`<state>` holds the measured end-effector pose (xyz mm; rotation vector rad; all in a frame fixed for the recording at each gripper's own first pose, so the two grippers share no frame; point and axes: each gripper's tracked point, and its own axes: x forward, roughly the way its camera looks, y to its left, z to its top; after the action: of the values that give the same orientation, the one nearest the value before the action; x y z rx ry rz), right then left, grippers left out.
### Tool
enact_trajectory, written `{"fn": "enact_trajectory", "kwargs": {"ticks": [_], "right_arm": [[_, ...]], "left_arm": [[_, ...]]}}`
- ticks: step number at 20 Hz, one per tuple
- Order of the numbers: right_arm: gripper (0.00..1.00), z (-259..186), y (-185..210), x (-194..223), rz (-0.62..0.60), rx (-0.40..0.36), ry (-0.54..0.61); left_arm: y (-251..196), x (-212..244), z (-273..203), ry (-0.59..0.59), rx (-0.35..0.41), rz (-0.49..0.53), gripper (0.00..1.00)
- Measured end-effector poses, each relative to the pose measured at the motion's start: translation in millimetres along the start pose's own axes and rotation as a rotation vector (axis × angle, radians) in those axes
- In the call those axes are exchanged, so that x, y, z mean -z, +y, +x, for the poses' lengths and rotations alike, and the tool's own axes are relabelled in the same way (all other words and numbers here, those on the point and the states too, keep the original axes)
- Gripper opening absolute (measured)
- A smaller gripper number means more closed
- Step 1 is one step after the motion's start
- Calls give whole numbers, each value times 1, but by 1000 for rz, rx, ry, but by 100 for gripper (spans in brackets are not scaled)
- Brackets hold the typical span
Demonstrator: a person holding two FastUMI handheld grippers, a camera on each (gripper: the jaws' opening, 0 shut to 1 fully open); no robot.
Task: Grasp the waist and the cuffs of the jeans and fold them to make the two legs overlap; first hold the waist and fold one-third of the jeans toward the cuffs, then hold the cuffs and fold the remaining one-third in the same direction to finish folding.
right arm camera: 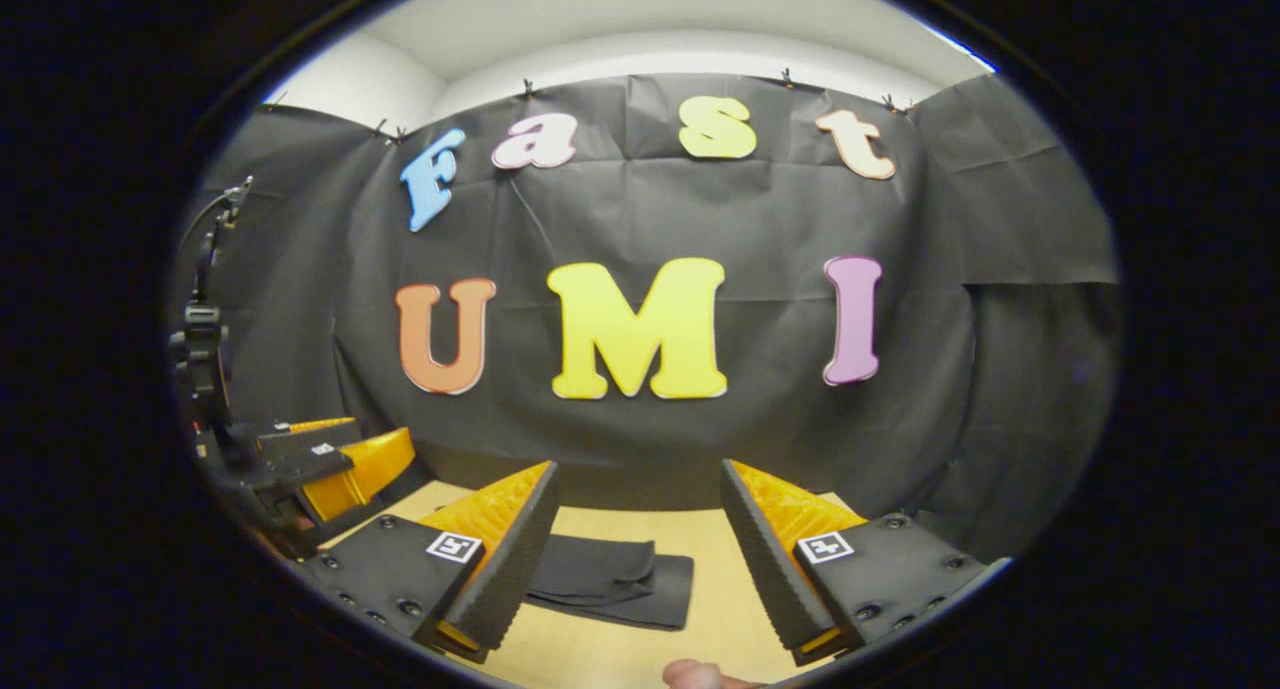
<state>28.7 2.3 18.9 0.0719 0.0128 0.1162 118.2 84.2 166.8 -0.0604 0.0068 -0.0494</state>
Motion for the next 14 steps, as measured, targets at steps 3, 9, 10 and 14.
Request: {"fn": "enact_trajectory", "kwargs": {"ticks": [3,9,10,14], "right_arm": [[98,-9,18,-14,-6,-10,-74],[99,-21,29,0,-37,12,-56],[99,-22,29,0,-42,11,-62],[99,-26,32,-2,-51,5,-79]], "left_arm": [[12,-8,-23,-22,-26,12,100],[22,-1,-49,-4,-84,-53,97],[20,-1,-52,-7,-79,-42,97],[17,-13,-54,-49,-58,-1,97]]}}
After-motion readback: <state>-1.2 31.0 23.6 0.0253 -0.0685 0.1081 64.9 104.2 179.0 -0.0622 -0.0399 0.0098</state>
